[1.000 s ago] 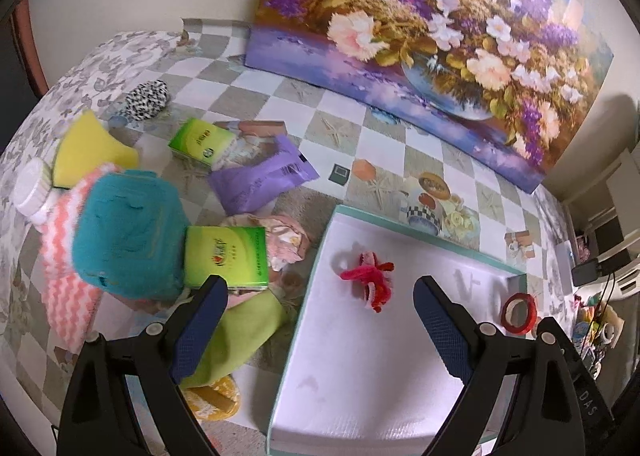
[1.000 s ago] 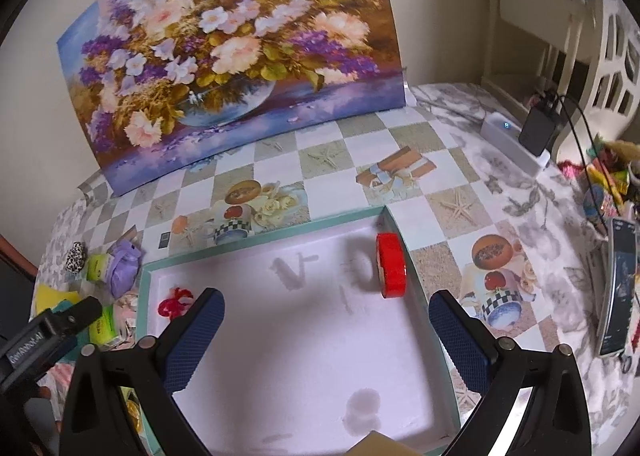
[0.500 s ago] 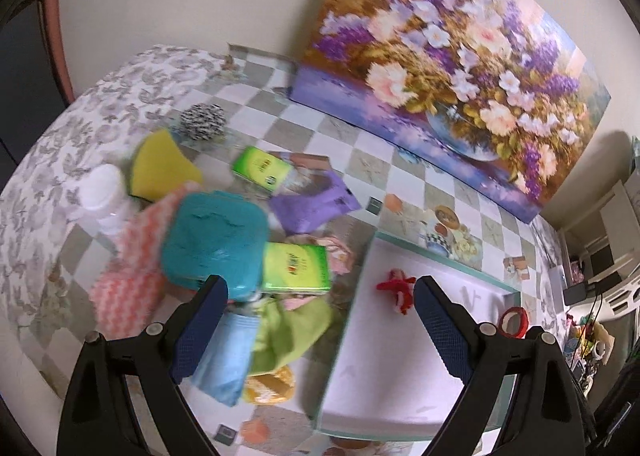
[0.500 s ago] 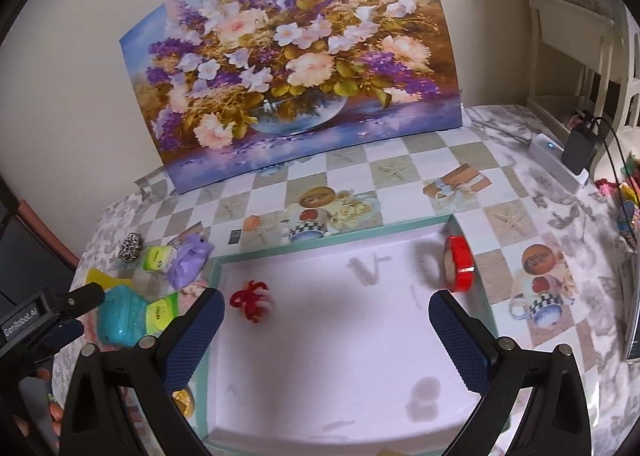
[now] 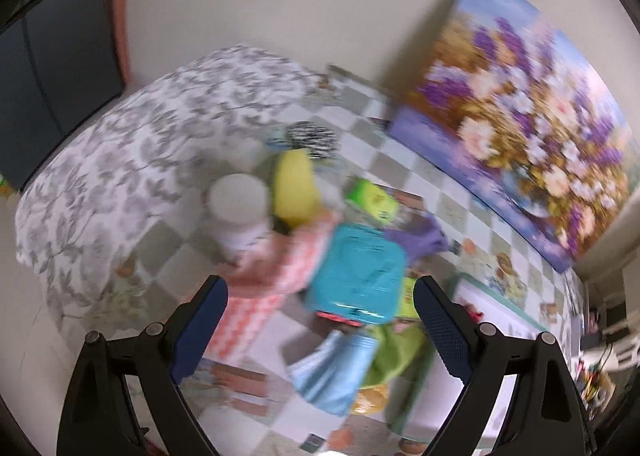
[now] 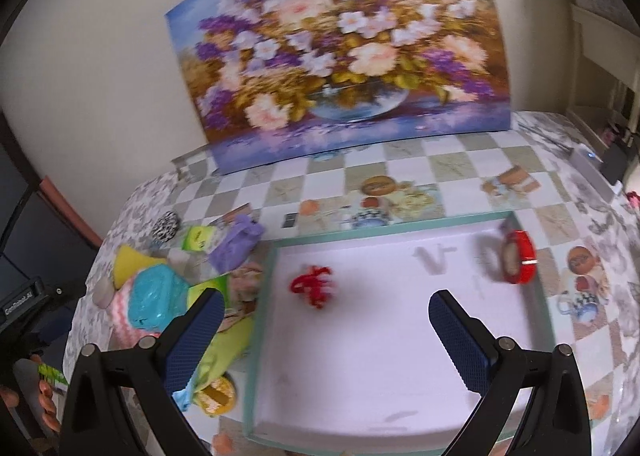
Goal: Organize soft objects
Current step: 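Move both grippers back toward the pile of soft items, then grasp the blue face mask with the right gripper while the left grasps the striped towel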
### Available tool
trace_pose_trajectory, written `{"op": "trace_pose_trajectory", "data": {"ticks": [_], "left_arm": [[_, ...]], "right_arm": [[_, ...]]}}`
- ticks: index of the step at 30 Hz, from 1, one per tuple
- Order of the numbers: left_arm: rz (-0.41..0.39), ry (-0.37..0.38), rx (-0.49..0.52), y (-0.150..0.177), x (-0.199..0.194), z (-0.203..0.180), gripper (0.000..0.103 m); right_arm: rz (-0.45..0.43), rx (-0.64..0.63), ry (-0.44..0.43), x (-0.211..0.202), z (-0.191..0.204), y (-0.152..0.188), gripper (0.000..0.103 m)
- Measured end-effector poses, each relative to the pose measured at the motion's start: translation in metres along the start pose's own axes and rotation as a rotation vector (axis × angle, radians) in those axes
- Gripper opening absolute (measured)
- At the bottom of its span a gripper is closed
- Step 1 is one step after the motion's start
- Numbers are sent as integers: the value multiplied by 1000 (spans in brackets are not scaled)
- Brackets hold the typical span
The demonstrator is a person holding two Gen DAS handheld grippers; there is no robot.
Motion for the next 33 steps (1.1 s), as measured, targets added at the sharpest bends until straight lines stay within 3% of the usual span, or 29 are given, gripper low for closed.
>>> {"op": "trace_pose_trajectory", "data": {"ticks": [7,10,15,23,33], "left_arm": [[2,-65,-79,-3,7,51,95],[20,-57,-108,-2,13,63,103],[10,-80,-68,-1,17,67,103],[105,-170,26,12,41,75,103],[225,-172,11,37,74,82,103]], "right_arm": [[44,-35,-66,15,45,19,103],[77,-56,-112,23,67,30,103],[126,-113,-115,39,95,50,103],[219,-253,-126,57,135,82,103],[294,-293,-133,72,150,107,103]]}}
Point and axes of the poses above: each gripper's, at about its wrist camera, not at the fingertips, and x roughly the way its jaws point, z to its left, y to its underside, the point moved 7 cm from there along x, roughly the way its jaws point, and after that the axes turned 3 degrees about -z, right-handed, at the moved point
